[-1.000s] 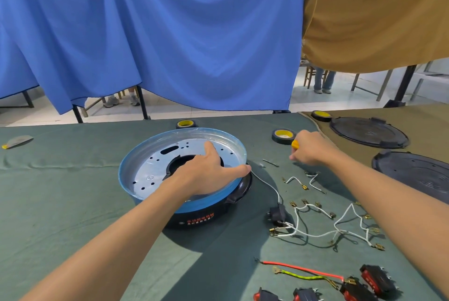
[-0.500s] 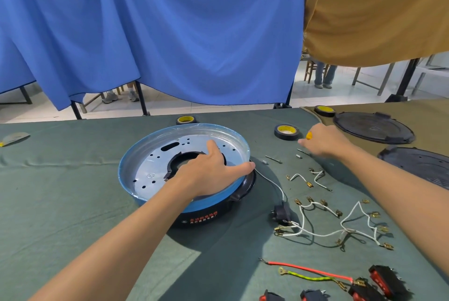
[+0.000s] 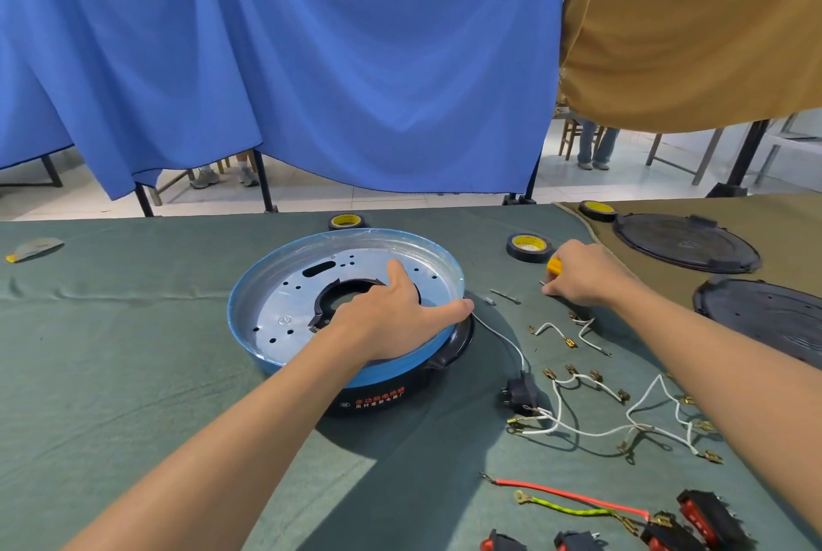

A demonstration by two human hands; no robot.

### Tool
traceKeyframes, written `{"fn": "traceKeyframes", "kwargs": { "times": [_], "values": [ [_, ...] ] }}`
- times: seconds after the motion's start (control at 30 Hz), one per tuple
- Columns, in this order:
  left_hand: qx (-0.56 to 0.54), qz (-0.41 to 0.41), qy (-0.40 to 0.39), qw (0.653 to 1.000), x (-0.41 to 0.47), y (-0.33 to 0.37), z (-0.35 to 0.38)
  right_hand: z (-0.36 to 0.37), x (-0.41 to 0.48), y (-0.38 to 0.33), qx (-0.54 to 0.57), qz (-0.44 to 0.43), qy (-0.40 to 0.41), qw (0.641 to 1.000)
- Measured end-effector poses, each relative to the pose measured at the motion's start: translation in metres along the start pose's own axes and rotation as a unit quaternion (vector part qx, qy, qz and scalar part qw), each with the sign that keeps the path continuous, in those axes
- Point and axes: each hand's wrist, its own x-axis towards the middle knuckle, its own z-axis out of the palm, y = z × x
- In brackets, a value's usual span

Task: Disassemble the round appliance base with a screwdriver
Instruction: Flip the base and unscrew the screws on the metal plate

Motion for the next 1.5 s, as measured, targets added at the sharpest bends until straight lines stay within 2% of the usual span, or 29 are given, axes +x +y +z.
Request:
{"fn": "traceKeyframes", "kwargs": {
  "times": [0.1, 0.2, 0.27, 0.3, 0.37, 0.43, 0.5, 0.6, 0.77, 0.87, 1.07, 1.27, 1.4, 1.5],
  "values": [
    [0.005, 0.003, -0.011, 1.000, 0.001, -0.001, 0.000, 0.000, 0.000, 0.000, 0.004, 0.004, -0.001, 1.000],
    [-0.023, -0.005, -0.059, 0.998, 0.005, -0.005, -0.007, -0.004, -0.008, -0.007, -0.026, -0.011, 0.023, 0.999],
    [-0.047, -0.011, -0.077, 0.996, 0.009, -0.012, -0.017, -0.012, -0.018, -0.021, 0.017, -0.037, 0.028, 0.999],
    [-0.043, -0.013, -0.078, 0.996, 0.011, -0.017, -0.024, -0.017, -0.026, -0.031, 0.071, -0.046, 0.005, 0.996],
    [-0.004, -0.010, -0.058, 0.998, 0.014, -0.029, -0.034, -0.028, -0.045, -0.054, 0.176, -0.048, -0.097, 0.978],
    [0.038, 0.004, -0.008, 0.999, 0.014, -0.040, -0.039, -0.033, -0.064, -0.075, 0.195, -0.056, -0.207, 0.957],
    [0.077, 0.038, 0.032, 0.996, 0.011, -0.047, -0.038, -0.029, -0.078, -0.093, 0.172, -0.071, -0.265, 0.946],
    [0.108, 0.084, 0.047, 0.990, 0.004, -0.054, -0.036, -0.021, -0.087, -0.109, 0.172, -0.061, -0.243, 0.953],
    [0.111, 0.098, 0.024, 0.989, -0.005, -0.059, -0.041, -0.019, -0.088, -0.112, 0.193, -0.035, -0.228, 0.954],
    [0.099, 0.106, 0.013, 0.989, -0.012, -0.059, -0.045, -0.024, -0.080, -0.109, 0.172, -0.054, -0.242, 0.953],
    [0.088, 0.119, 0.013, 0.989, -0.020, -0.055, -0.051, -0.027, -0.058, -0.106, 0.194, -0.092, -0.305, 0.928],
    [0.081, 0.147, 0.031, 0.985, -0.024, -0.053, -0.056, -0.025, -0.050, -0.127, 0.152, -0.179, -0.325, 0.916],
    [0.105, 0.167, -0.009, 0.980, -0.023, -0.053, -0.055, -0.021, -0.051, -0.149, 0.067, -0.253, -0.276, 0.925],
    [0.093, 0.168, -0.035, 0.981, -0.023, -0.050, -0.050, -0.015, -0.054, -0.169, 0.026, -0.329, -0.238, 0.913]
  ]
}}
